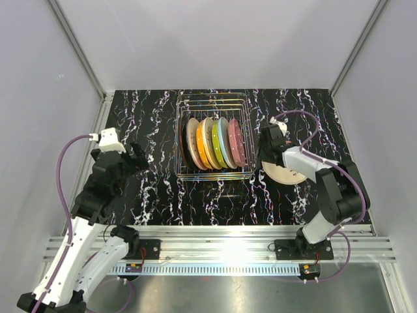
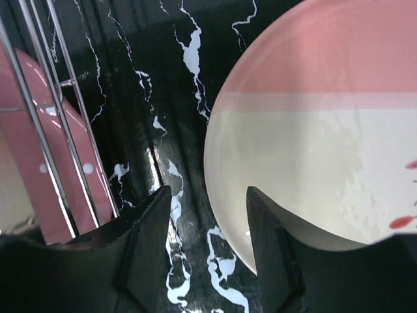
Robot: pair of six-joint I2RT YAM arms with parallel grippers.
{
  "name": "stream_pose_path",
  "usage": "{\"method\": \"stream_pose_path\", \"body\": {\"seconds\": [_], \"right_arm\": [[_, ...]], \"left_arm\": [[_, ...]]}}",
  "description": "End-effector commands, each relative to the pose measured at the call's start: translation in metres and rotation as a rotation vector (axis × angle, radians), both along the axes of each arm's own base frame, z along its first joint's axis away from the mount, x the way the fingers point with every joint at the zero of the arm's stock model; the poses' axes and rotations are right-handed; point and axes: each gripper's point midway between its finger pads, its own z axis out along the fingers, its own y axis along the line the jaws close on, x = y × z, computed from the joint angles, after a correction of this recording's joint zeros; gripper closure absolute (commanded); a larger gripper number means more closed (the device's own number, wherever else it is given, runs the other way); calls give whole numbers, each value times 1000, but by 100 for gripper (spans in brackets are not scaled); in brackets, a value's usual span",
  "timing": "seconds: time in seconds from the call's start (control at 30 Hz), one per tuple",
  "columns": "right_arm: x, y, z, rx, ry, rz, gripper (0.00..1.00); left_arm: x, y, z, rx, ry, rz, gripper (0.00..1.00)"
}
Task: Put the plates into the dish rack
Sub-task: Move the dish rack
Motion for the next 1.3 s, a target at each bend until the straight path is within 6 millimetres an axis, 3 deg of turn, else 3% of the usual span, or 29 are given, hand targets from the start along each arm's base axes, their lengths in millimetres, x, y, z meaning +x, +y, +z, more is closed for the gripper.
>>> {"method": "stream_pose_path", "body": {"seconds": [0.0, 0.23, 0.6, 0.93, 1.03, 1.27], "right_arm": [[19, -1, 6, -29, -18, -7, 44], [20, -16, -15, -135, 53, -31, 46], [20, -36, -23, -224, 118, -121, 50], [25, -34, -29, -239, 154, -106, 86], [27, -31, -23, -224, 150, -92, 99], [37, -19, 20, -160, 66, -55, 100]], "left_arm": [[5, -1, 13, -8, -61, 2, 2], [4, 1, 14, -10, -66, 9, 1], [3, 1, 16, -12, -73, 9, 1], [2, 2, 18, -15, -84, 10, 1], [1, 2, 18, -15, -85, 10, 1], [0, 1, 19, -18, -87, 3, 1]]}}
